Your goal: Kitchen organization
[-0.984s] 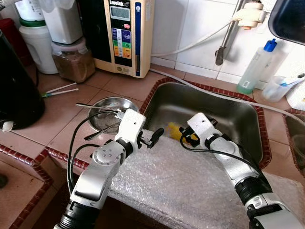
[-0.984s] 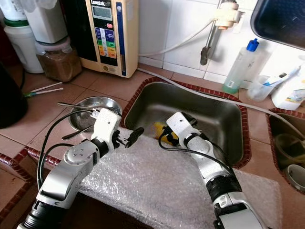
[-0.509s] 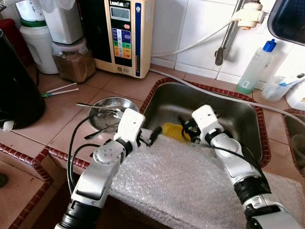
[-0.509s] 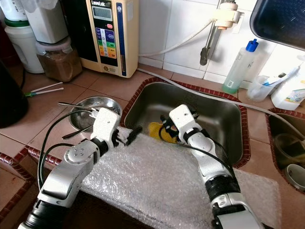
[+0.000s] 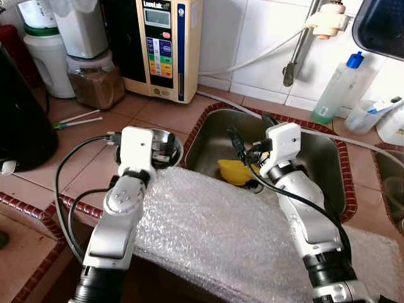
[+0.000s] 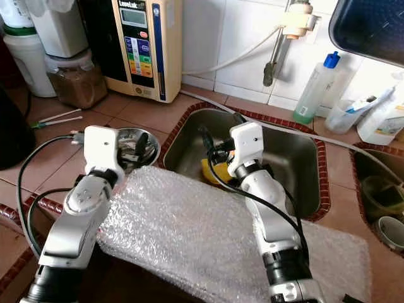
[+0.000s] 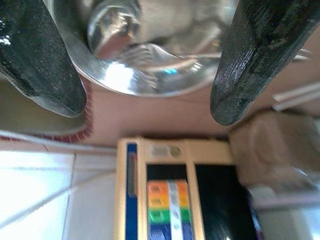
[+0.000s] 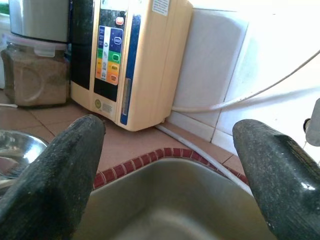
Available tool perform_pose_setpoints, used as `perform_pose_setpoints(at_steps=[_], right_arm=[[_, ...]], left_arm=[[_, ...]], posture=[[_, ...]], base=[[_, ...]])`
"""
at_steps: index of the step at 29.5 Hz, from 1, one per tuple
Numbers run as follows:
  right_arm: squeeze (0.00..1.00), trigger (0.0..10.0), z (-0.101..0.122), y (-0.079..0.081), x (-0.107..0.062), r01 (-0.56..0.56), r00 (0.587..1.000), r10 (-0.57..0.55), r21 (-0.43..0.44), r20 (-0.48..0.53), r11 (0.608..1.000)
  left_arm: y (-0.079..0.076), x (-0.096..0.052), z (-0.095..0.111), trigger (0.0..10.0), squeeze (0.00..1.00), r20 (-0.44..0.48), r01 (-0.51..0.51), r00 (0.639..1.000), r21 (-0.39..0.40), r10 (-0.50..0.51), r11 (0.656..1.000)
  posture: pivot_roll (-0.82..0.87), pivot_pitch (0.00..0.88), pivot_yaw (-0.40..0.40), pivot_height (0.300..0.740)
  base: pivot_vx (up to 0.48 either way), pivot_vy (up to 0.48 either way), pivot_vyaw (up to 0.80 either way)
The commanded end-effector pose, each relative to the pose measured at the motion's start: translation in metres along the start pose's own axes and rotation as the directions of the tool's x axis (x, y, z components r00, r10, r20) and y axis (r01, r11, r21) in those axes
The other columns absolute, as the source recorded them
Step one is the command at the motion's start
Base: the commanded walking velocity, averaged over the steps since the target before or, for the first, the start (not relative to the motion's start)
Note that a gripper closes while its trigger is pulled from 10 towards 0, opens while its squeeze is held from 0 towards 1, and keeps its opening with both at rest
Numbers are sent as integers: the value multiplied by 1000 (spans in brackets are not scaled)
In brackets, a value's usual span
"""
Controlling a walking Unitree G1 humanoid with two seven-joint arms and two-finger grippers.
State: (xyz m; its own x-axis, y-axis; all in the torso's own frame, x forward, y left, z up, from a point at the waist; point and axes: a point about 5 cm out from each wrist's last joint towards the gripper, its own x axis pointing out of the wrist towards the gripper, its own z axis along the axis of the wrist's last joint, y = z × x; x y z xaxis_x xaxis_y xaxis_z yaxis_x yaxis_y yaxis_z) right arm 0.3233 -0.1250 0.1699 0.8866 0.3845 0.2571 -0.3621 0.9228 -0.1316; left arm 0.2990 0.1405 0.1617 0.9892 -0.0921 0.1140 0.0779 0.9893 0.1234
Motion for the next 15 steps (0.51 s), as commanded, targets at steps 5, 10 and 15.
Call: perform_pose_setpoints(at_steps=[5, 10, 15], right_arm=[[0, 10000, -3, -3, -5, -6, 999, 6, 2, -47, 1000], [0, 10000, 2, 6, -3, -87, 995, 89, 48, -46, 995], [0, 10000, 5, 17, -5, -212, 975, 215, 57, -51, 976]], left_arm=[[8, -17, 0, 10000, 0, 49, -3, 999, 55, 0, 998], [10, -27, -3, 10000, 0, 81, -5, 997, 80, -2, 997], [13, -32, -8, 10000, 0, 88, -30, 996, 106, 21, 994]], posture=[[68, 0, -53, 740], [67, 0, -56, 740], [63, 0, -54, 740]], base=[[0, 0, 0], [0, 0, 0], [0, 0, 0]])
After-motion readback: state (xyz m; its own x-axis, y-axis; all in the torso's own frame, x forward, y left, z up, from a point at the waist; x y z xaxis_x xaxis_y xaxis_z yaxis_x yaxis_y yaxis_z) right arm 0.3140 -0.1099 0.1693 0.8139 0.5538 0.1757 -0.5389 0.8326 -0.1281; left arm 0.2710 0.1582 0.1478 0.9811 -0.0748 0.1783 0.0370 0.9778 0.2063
